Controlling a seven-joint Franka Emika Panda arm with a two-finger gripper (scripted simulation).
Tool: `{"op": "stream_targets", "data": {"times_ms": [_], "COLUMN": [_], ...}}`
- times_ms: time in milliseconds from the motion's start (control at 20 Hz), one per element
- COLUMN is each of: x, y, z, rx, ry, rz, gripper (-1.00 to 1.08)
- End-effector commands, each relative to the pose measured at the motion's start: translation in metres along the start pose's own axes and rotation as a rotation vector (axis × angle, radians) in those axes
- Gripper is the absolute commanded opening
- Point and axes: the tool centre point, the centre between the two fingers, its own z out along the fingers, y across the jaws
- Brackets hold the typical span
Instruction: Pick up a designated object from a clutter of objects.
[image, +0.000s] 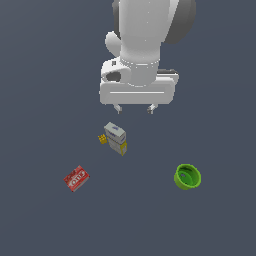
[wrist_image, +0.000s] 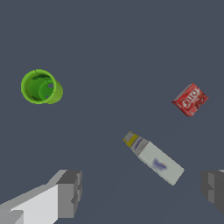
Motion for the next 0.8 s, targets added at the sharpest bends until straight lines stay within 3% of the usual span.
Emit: {"op": "stream_targets", "data": {"times_ms": [0,450,750], "x": [0.000,0.011,0.012], "y": [0.000,-0.017,-0.015], "z": [0.000,-0.001,0.001], "rx": [0.000,0.000,0.002], "ry": [0.000,0.017,0.015], "rz": [0.000,-0.038,-0.030], "gripper": [1.00,1.00,1.00]}}
